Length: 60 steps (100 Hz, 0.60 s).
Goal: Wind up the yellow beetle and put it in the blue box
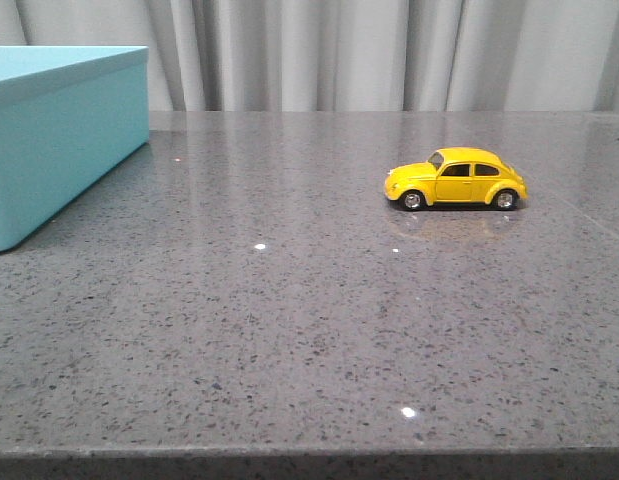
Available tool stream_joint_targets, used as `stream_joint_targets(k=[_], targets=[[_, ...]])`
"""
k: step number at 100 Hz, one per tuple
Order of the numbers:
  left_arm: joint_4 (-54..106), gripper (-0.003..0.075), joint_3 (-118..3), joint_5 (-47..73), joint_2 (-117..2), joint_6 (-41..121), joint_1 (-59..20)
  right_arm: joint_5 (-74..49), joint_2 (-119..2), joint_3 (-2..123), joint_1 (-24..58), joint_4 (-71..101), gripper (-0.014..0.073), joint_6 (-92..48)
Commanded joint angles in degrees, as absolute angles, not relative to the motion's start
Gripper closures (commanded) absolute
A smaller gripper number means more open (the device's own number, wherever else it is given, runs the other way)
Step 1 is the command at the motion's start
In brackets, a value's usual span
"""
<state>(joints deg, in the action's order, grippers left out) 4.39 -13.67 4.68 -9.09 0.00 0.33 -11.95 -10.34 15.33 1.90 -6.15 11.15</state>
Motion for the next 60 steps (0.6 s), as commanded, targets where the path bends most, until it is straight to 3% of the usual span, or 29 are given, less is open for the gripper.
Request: stream_joint_targets(k=[1,35,60], targets=[[4.88,0.0739,-17.89,0.75,-12.29,-0.61,0.41,-11.10,-14.20,19.83,1.92,-6.13,0.0652,10.52],[5.88,0.0739,-25.80,2.39,-23.51,-0.61,0.41,-19.33,-27.64,28.99,1.92,-3.89,0.0652,10.52],[5.88,0.0739,-26.20,2.47,-25.02,-0.61,0.41,-20.05,-28.90,29.61,1.92,-3.56,0.0652,10.57]])
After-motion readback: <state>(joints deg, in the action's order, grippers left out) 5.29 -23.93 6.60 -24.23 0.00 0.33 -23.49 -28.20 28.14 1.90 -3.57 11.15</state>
